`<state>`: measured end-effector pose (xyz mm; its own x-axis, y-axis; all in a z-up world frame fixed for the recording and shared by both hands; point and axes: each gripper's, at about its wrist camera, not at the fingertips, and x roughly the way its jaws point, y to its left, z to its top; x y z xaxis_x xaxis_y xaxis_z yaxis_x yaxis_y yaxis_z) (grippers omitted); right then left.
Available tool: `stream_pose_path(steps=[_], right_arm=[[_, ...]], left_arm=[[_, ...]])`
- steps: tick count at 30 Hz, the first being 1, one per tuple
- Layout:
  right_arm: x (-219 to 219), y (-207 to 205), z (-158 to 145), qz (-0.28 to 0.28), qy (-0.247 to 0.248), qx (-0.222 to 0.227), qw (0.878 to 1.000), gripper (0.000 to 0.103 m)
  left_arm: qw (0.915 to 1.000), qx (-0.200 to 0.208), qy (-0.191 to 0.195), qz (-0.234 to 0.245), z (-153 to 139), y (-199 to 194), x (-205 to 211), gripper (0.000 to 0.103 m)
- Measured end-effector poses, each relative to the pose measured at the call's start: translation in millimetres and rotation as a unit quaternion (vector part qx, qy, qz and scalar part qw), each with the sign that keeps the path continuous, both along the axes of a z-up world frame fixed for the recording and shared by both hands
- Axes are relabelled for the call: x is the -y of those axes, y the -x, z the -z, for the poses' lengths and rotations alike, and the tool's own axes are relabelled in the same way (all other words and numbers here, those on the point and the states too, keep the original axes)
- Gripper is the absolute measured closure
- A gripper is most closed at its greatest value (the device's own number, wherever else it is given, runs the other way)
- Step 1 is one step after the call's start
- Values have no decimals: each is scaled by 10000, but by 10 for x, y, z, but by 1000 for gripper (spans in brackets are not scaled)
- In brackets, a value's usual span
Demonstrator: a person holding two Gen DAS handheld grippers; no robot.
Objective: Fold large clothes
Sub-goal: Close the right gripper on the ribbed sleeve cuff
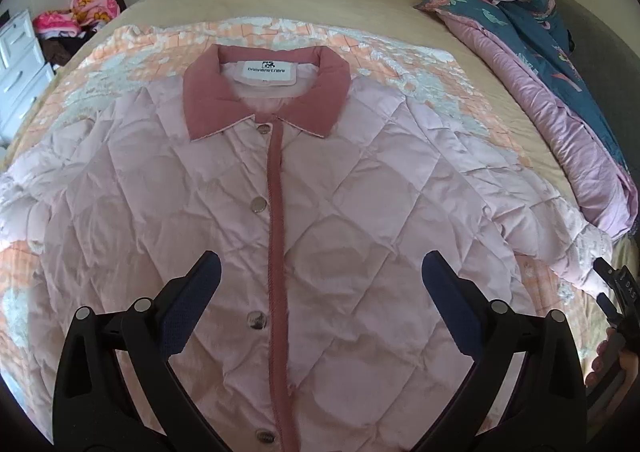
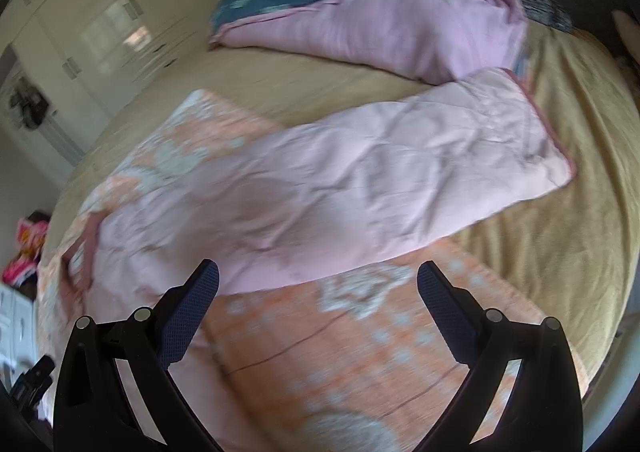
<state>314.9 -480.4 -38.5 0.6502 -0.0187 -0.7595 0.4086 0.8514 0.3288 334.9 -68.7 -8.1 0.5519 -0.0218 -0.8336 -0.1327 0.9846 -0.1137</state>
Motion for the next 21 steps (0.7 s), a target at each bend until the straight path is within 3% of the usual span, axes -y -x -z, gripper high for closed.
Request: stream_pose_path(steps=[12,21], right_arm=[[925,-158,508,1250,-971,-313,9869,4],[1369,-195,678,2017,-1556,161,9669,6]], left_arm=[[9997,-147,-127,-129,71,-238,14,9],[9995,-205,-144,-199,97,-264,-26,9]])
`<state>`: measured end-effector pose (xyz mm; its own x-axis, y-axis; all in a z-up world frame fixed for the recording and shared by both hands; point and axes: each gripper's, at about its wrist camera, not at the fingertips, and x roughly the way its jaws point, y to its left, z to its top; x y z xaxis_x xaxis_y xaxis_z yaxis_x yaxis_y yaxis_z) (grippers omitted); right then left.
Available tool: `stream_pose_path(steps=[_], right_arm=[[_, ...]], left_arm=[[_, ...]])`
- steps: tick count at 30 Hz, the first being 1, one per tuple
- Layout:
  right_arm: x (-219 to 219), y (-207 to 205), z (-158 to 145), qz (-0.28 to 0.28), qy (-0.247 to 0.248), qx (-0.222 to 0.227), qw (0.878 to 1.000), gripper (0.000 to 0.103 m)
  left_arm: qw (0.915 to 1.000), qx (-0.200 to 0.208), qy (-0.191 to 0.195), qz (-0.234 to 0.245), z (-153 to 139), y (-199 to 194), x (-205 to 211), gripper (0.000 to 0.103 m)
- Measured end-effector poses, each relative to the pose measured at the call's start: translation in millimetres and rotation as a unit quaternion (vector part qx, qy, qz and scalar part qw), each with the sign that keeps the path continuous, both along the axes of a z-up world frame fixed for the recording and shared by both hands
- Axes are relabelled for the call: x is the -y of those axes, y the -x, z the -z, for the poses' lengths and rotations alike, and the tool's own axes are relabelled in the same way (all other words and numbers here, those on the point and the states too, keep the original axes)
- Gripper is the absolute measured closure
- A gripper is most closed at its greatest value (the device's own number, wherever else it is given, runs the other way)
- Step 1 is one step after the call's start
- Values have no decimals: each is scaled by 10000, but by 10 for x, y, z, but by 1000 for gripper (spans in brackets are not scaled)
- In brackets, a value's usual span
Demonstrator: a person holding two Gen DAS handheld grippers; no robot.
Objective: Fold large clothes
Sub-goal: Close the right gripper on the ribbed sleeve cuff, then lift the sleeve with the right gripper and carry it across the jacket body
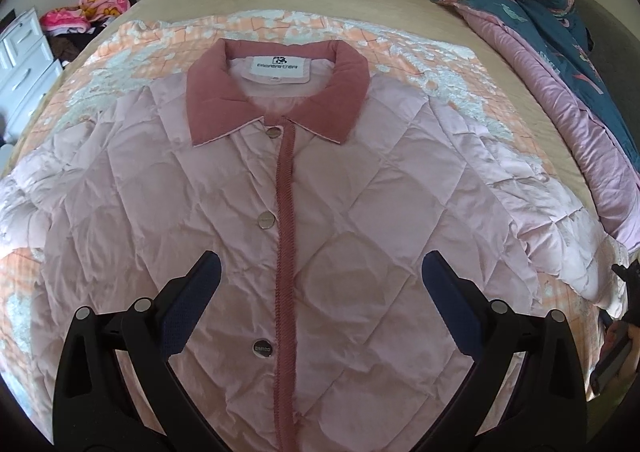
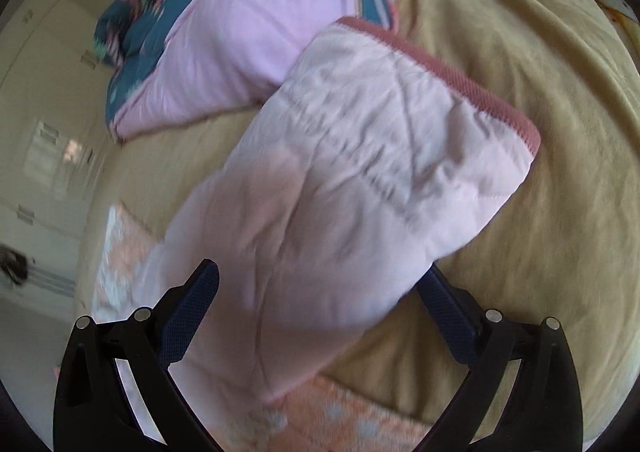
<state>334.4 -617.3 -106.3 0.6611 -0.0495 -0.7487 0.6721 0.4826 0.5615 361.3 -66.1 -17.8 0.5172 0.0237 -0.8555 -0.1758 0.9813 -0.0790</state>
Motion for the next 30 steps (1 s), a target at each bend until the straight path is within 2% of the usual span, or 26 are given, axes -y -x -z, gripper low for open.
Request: stream_pose_path(steps=[2,4,5,7,10,14,20,26,30], right_arm=[[55,30,17,173,-72,105,9998,13],[101,82,14,331,-114,210,9992,29],[122,111,2,384,-143,302,9987,47],[122,155,-66,292,-101,584,9978,60],[45,150,-281,-60,143,952,9953,84],[-139,108,-719,-518,650,1290,9882,87],[-511,6,-1352,-1107,1145,1741,9718,88],[-1082,-110,-1951,-1757,1704,2103,9465,88],[-1443,-198,-2215,-2038,2072,2228,9305,88]], left_arm=[[10000,4,8,-6,-7,-1,-22,9],[10000,10,45,-15,-20,-8,-62,9],[10000,14,56,-23,-26,-9,-76,9],[10000,30,79,-31,-49,-7,-112,9],[9999,56,98,-16,-109,8,-164,9],[9998,95,151,3,-203,27,-213,9],[9994,217,254,74,-400,62,-322,9],[9984,400,396,96,-630,115,-520,9],[9983,386,403,171,-728,142,-649,9]])
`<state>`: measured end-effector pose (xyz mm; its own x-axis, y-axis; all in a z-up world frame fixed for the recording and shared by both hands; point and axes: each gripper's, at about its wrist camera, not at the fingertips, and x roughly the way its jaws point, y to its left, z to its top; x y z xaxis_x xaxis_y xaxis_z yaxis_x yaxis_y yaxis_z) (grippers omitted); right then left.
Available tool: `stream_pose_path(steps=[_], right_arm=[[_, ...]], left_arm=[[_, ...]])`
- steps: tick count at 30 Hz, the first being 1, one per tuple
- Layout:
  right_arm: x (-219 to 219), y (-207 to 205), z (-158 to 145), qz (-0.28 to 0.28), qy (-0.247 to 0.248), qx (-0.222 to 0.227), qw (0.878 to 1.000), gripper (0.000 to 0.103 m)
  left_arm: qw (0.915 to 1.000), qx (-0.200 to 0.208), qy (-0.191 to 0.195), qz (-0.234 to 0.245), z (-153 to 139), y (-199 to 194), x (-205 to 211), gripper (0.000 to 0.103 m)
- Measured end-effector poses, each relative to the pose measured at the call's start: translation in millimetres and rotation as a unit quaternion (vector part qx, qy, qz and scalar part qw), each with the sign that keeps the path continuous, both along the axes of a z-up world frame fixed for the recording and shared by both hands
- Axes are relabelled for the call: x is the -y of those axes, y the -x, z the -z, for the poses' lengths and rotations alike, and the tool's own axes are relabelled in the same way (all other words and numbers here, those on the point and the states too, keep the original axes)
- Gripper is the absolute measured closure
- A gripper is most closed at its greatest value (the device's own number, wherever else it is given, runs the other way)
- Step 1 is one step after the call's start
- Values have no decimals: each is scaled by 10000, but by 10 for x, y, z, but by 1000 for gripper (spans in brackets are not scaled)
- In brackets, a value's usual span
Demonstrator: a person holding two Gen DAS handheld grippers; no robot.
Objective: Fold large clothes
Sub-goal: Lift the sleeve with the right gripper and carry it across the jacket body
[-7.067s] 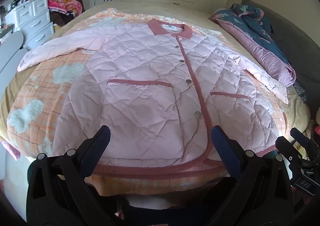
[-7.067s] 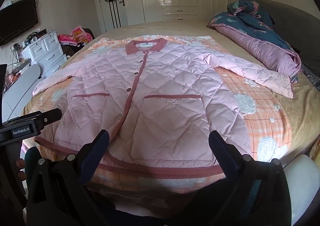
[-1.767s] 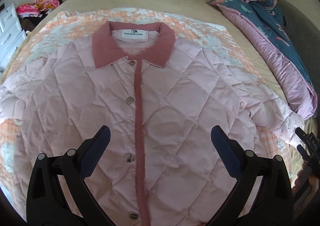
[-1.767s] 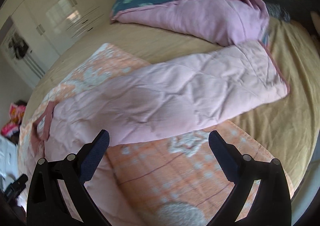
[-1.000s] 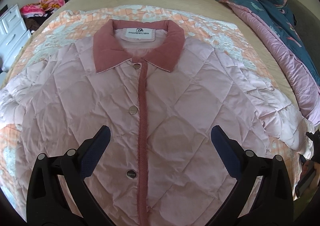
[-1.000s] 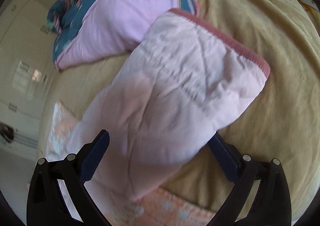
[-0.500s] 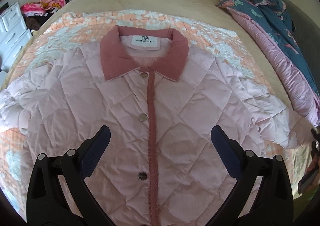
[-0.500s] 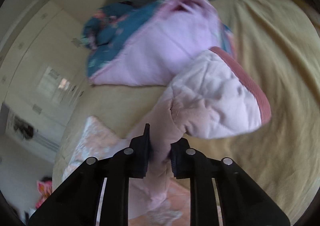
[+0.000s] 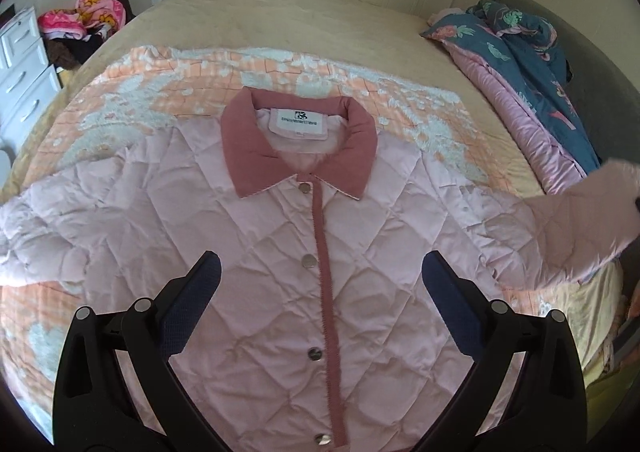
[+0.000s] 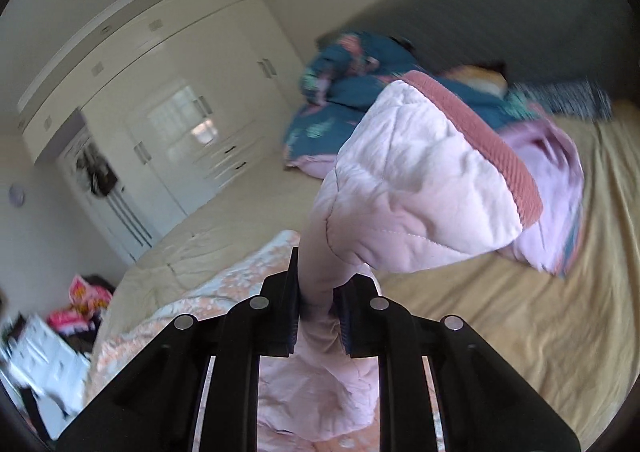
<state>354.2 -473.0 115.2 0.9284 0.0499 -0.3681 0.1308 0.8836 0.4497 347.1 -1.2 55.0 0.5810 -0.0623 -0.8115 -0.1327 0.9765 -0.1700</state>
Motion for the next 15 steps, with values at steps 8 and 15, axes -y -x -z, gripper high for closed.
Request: stream_pose_path(steps=[8,15], right_arm=[[-803,-56,-329,-608,571,207,9963,88],[-1432,-114,-451,-1151,842,306,9893,88]], left_arm=[[9996,62,258,-20,-102,71,-305,9],[9979,128,630,68,-185,120,-516,9]])
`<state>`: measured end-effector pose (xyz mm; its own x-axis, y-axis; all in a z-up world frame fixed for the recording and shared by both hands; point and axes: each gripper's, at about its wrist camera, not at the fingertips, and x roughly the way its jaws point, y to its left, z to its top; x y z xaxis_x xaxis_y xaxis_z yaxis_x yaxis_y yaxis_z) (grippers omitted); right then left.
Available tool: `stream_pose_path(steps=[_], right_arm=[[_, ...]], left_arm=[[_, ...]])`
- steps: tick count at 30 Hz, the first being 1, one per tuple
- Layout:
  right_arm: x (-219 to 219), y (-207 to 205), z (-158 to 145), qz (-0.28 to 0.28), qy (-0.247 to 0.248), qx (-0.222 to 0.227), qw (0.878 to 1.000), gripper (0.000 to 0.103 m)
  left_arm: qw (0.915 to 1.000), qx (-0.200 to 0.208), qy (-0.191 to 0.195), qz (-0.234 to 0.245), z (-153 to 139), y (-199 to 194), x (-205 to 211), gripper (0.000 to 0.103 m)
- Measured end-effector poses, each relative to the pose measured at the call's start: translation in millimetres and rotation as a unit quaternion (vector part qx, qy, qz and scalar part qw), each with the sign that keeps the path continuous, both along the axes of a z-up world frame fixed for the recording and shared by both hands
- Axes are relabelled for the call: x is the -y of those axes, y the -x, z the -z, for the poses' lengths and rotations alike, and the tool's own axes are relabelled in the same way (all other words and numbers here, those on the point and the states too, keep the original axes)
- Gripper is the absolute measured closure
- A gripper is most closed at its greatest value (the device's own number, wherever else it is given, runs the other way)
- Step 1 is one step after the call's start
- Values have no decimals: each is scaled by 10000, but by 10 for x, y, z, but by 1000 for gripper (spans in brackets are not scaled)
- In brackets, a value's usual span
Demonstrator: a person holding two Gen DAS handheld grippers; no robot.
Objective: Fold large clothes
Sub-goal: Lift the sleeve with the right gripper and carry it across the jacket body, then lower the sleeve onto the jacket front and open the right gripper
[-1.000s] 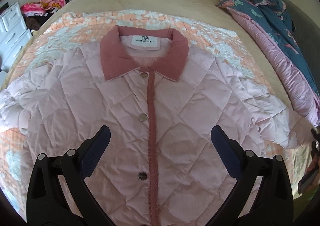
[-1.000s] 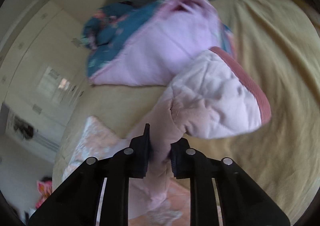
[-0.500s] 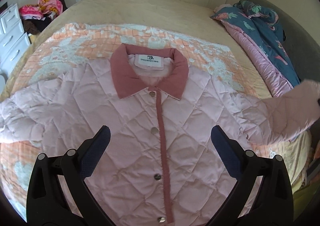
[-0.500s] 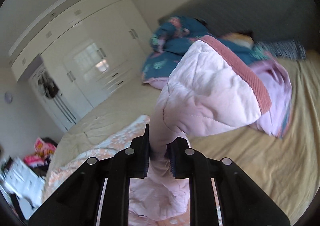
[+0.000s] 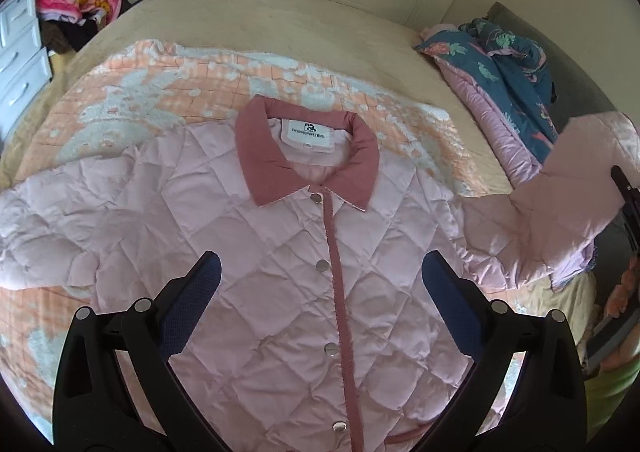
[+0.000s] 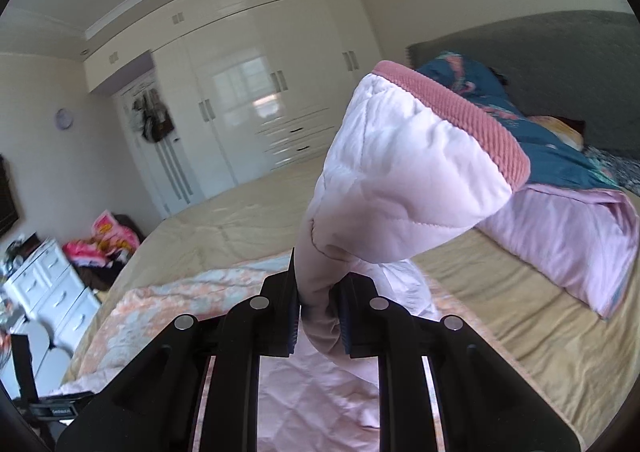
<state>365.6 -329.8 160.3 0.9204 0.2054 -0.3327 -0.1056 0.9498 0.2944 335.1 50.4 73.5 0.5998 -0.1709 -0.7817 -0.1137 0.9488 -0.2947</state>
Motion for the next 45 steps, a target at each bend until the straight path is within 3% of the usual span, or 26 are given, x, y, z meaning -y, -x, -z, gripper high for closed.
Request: stream_pose_path(steps=[17,26,30,40,45], right_arm=[[-1281,-62,76,-1019,363,-43,9941,88],[-1837,-104,459,-1542,541,-192,9864,88],[-2125,-97,707,-1737,643,-380,9820,88],[-2623,-74,1327,-2027,1045,-883,9696,88],[-2881,-43,1665,-2285,1276,-1257,9569,87]], left_arm=[[9956,293,726,-513,41,167,-725,9],[9884,394,1225,-801,180,227,-1008,9],[9877,394,1256,-849,226,242,-1062,9],[9792,478,1822,-754,374,250,-1215,9],[9753,450,1996,-826,479,266,-1276,9]])
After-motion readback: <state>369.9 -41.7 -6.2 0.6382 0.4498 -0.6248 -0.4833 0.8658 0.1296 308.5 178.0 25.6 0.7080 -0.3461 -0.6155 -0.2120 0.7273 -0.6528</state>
